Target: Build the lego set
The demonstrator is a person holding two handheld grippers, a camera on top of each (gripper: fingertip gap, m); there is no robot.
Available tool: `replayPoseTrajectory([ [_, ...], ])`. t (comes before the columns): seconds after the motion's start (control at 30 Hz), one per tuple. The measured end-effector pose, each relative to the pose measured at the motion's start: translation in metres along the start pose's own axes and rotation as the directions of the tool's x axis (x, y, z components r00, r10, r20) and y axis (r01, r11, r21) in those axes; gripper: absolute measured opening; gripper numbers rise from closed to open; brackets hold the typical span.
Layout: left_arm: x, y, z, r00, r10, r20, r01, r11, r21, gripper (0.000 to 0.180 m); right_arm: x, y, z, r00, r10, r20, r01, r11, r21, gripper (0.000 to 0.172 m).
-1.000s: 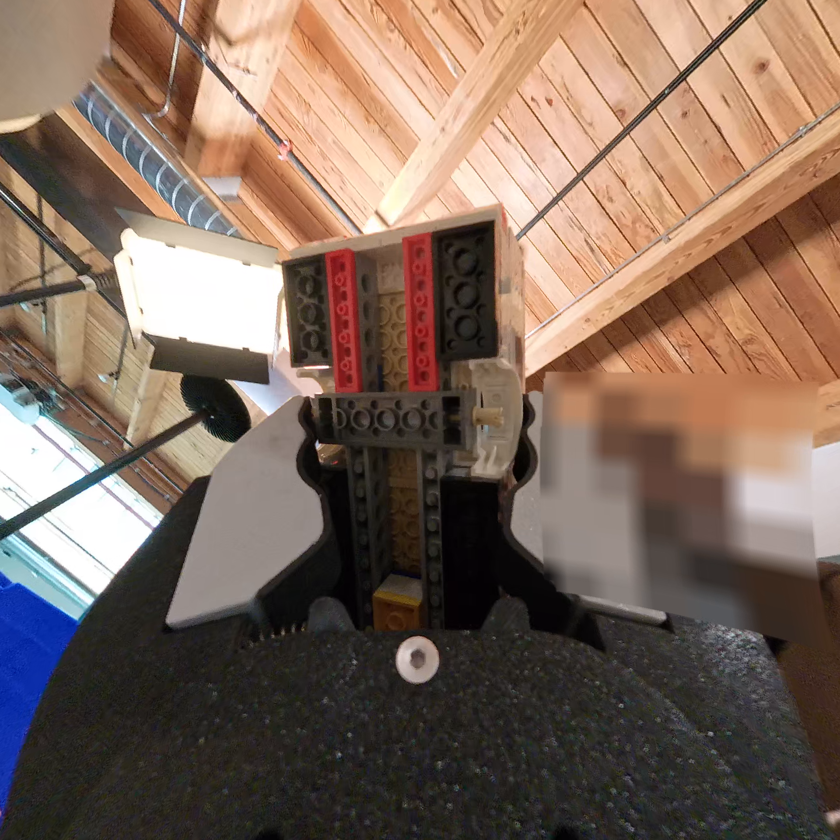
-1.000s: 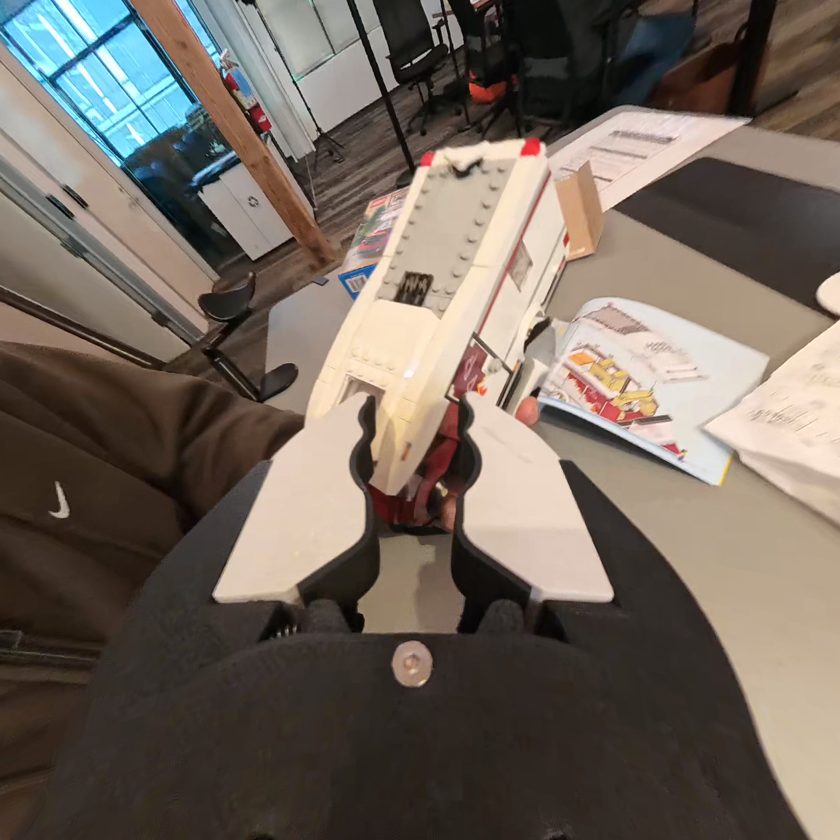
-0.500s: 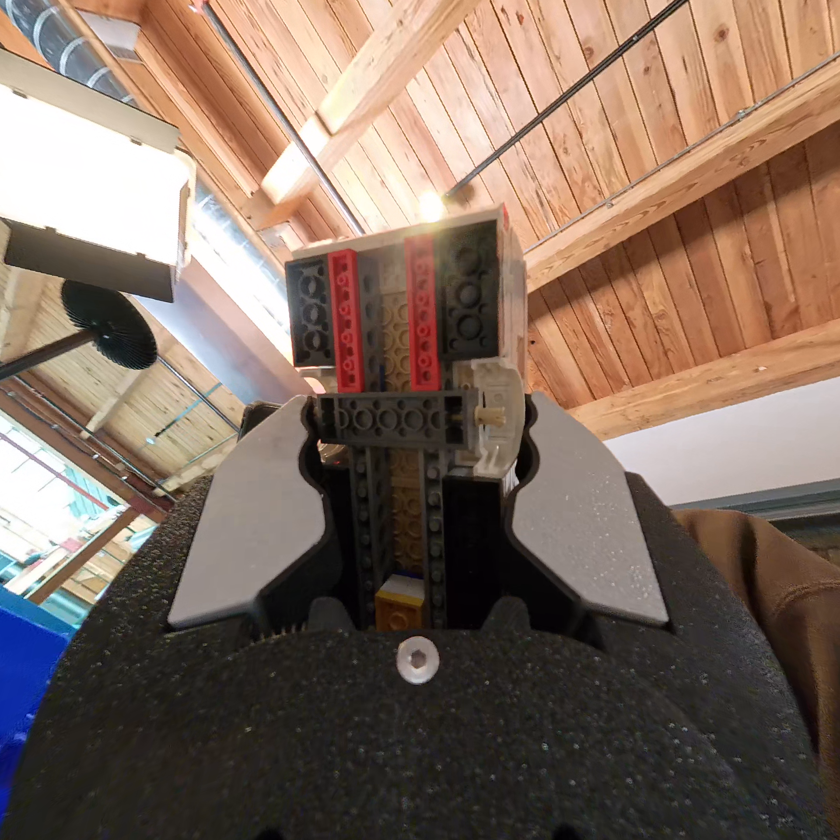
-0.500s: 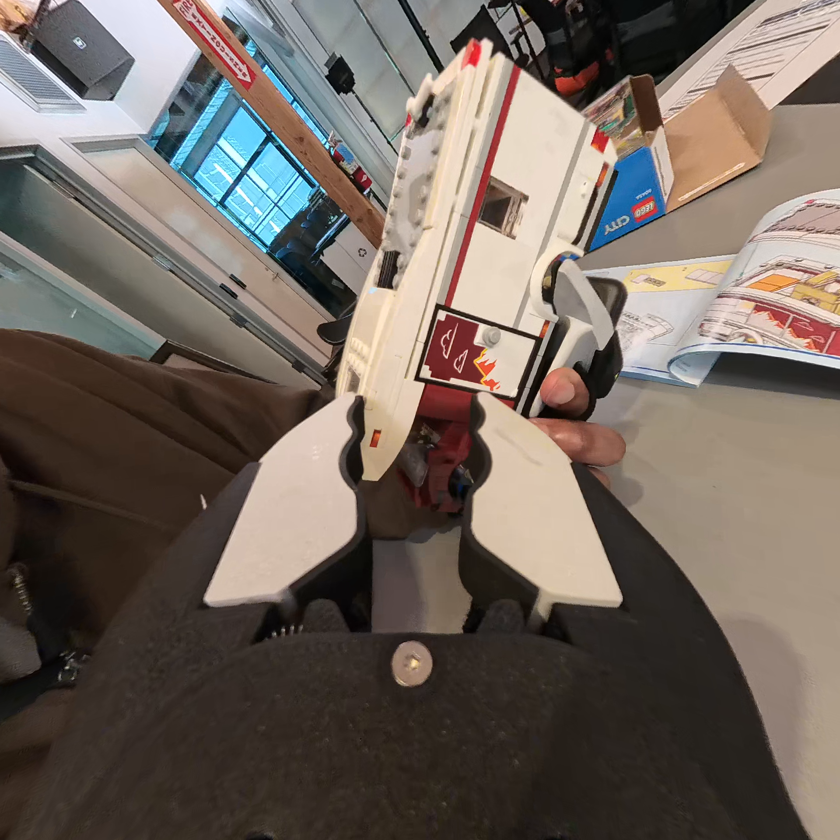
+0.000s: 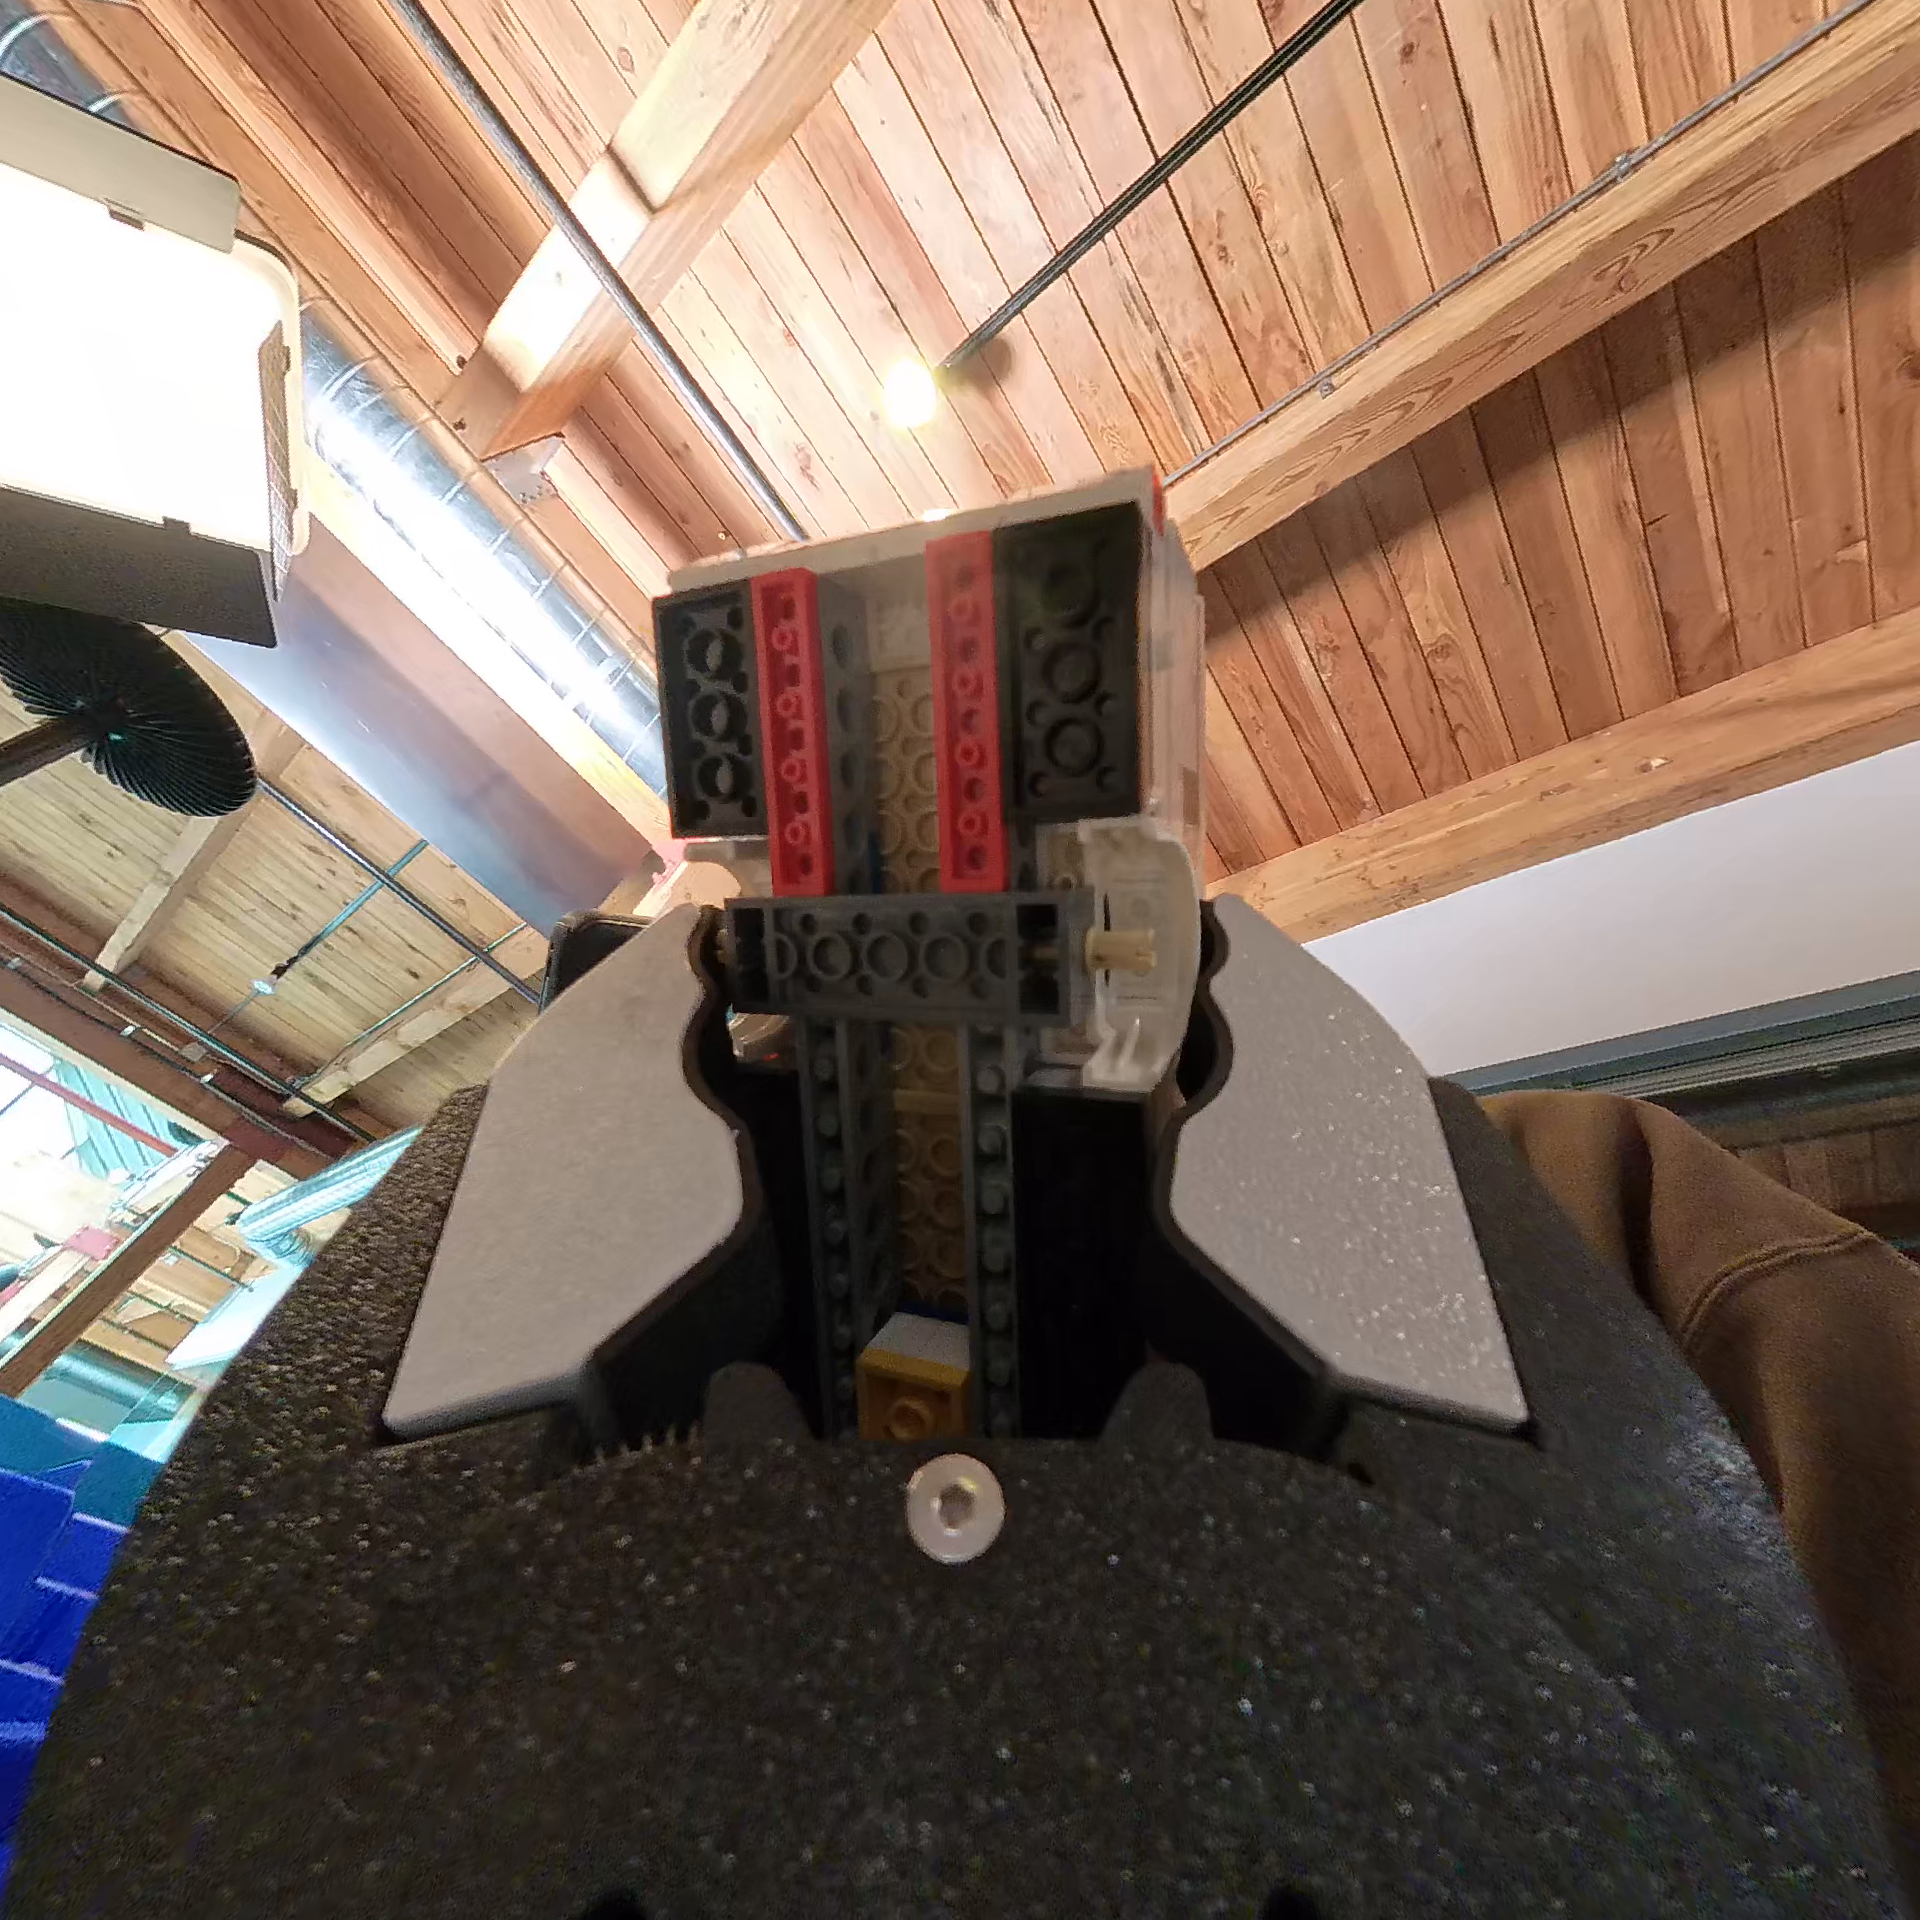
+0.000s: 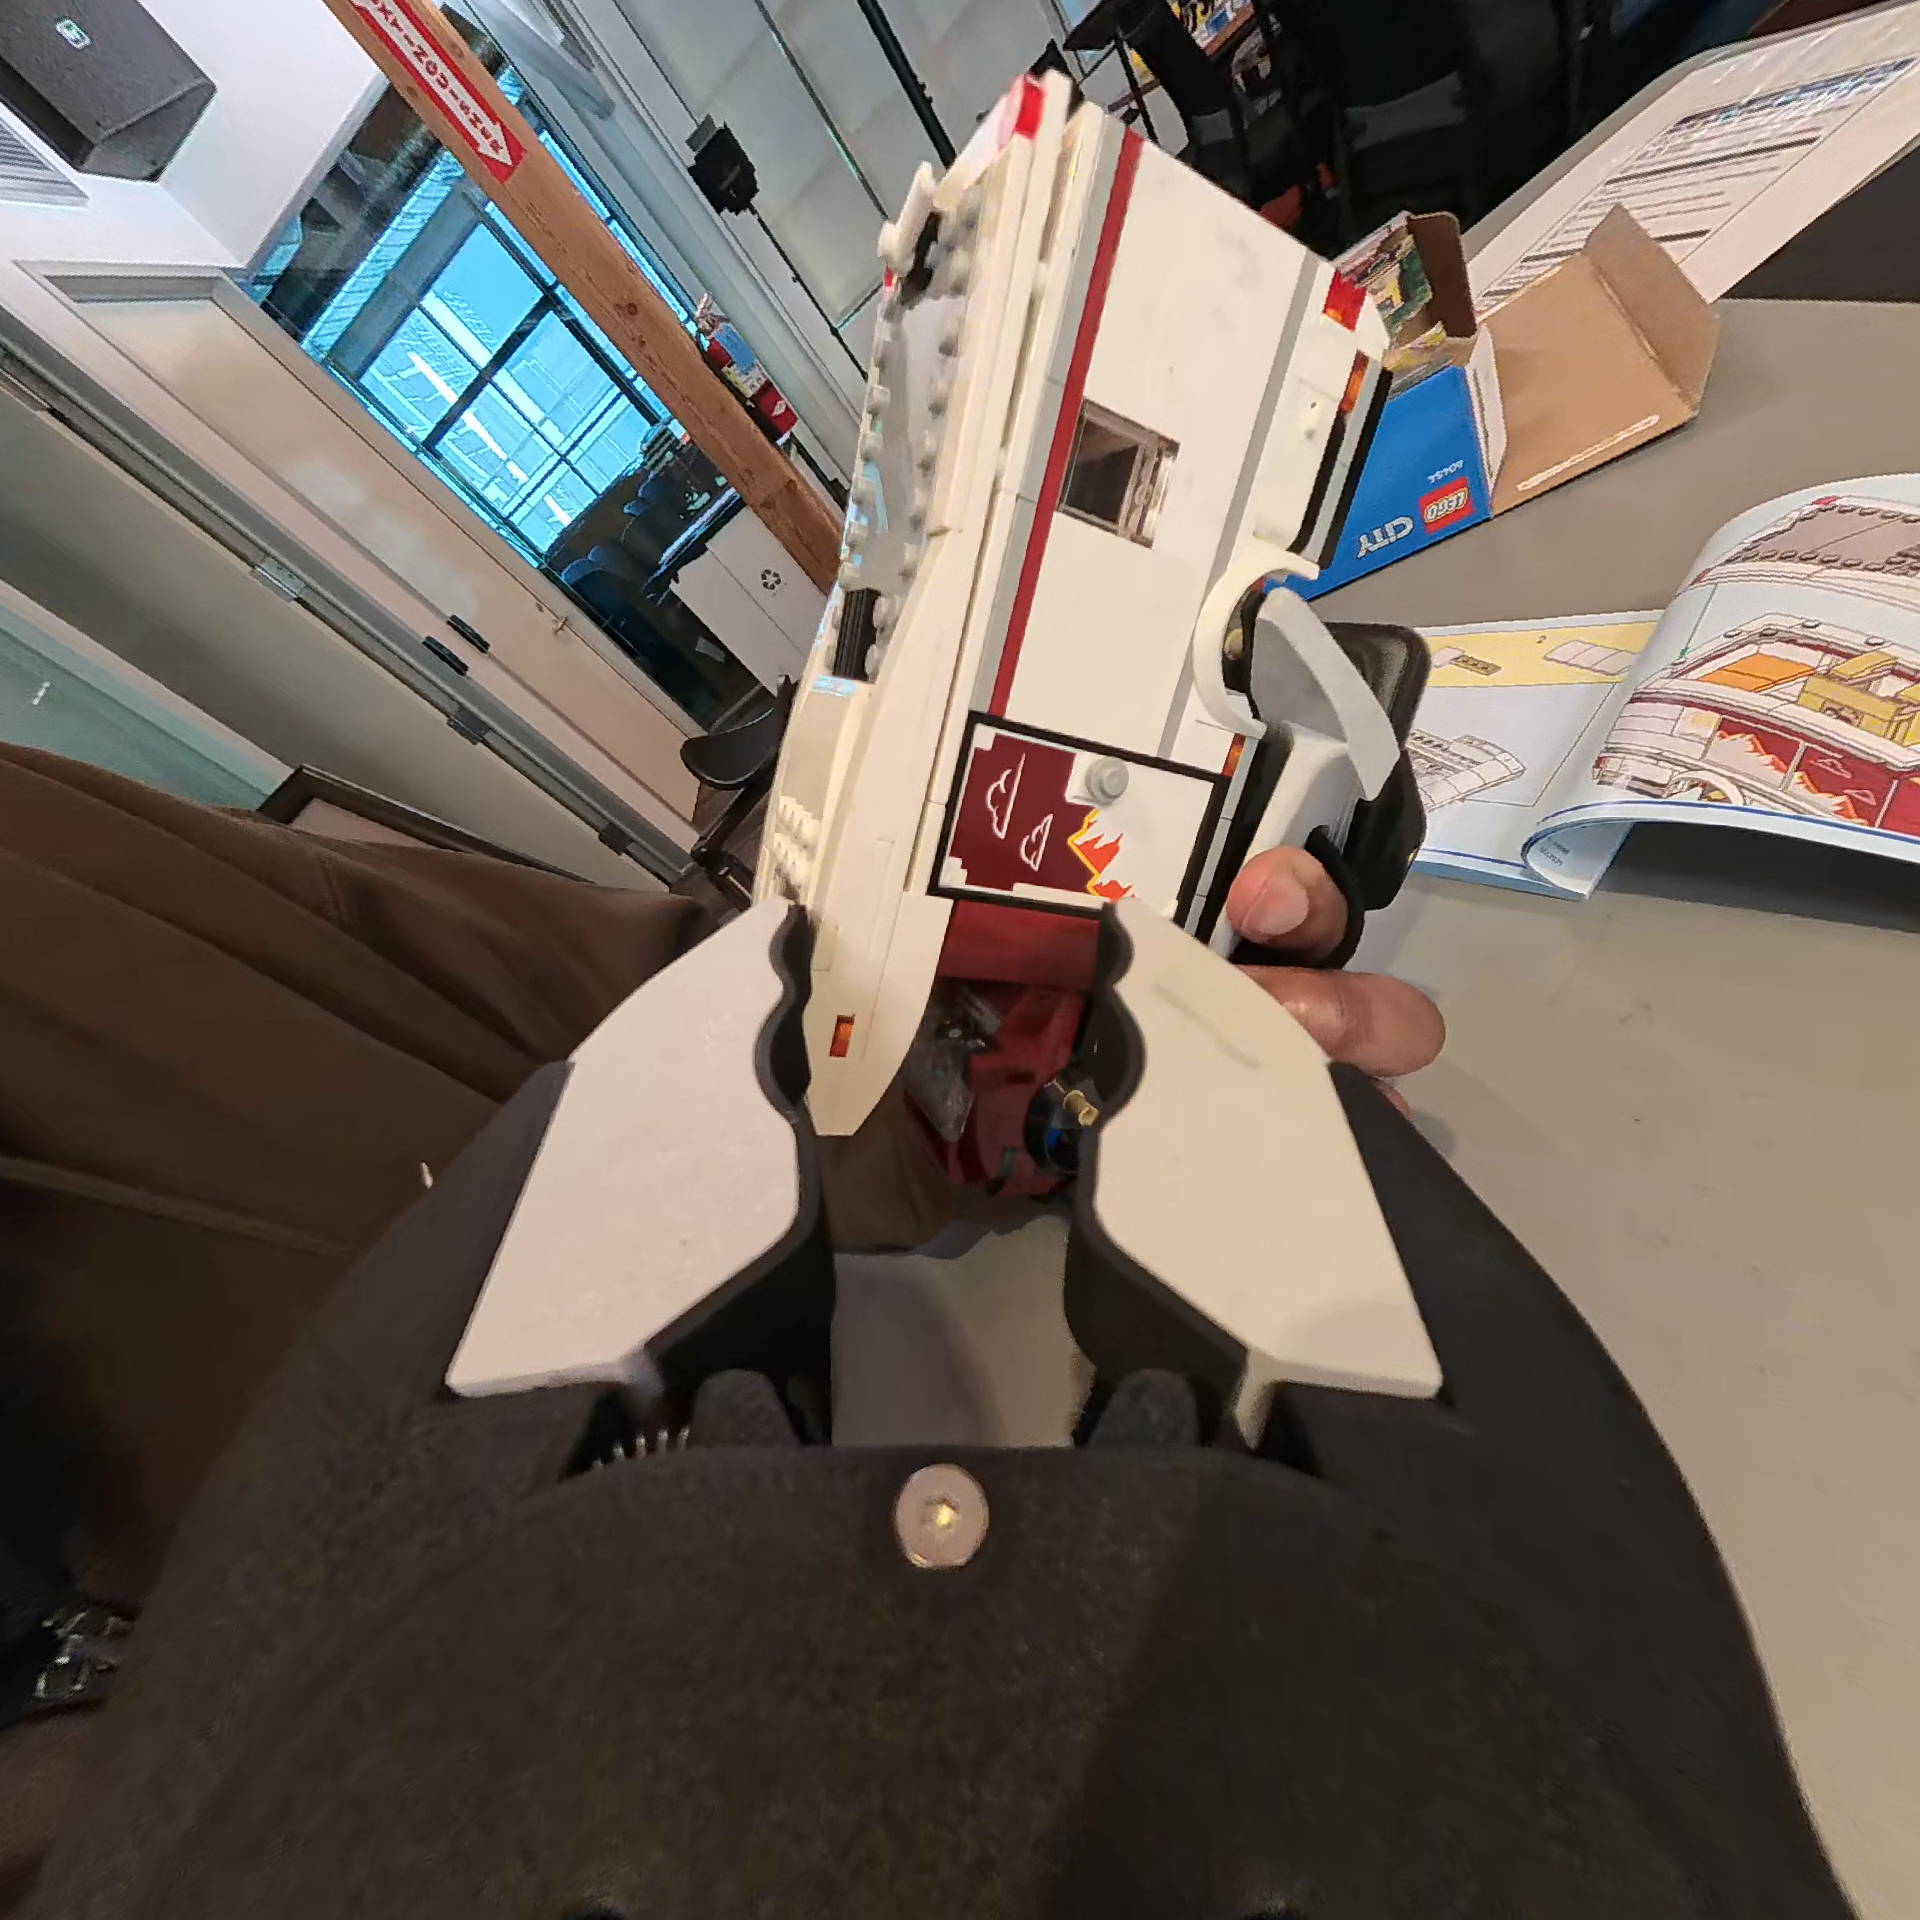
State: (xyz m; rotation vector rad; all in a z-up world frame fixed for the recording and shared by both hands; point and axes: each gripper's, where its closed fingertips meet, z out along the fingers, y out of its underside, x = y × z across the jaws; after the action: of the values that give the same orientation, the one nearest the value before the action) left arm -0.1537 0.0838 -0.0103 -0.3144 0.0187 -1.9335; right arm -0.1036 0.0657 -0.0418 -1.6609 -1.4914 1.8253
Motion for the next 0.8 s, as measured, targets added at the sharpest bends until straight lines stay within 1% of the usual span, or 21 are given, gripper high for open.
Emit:
replayPoseTrajectory([
  [0.17, 0.01, 0.007, 0.004, 0.998, 0.002, -0.055, -0.004, 0.999, -0.041, 0.086, -0.008, 0.004, 0.003, 0.997, -0.064, -0.035, 0.064, 0.998, -0.01, 0.056],
  [0.3, 0.018, 0.015, 0.007, 0.995, -0.011, -0.098, 0.003, 0.997, -0.083, 0.086, -0.019, 0.009, 0.004, 0.991, -0.126, -0.052, 0.125, 0.992, -0.016, 0.053],
  [0.5, 0.025, 0.026, 0.011, 0.989, -0.035, -0.142, 0.014, 0.989, -0.147, 0.086, -0.034, 0.018, 0.007, 0.99, -0.143, 0.01, 0.143, 0.989, -0.027, 0.043],
  [0.8, 0.03, 0.032, 0.013, 0.986, -0.043, -0.164, 0.013, 0.983, -0.181, 0.086, -0.039, 0.023, 0.006, 0.981, -0.194, 0.004, 0.194, 0.98, -0.035, 0.041],
])
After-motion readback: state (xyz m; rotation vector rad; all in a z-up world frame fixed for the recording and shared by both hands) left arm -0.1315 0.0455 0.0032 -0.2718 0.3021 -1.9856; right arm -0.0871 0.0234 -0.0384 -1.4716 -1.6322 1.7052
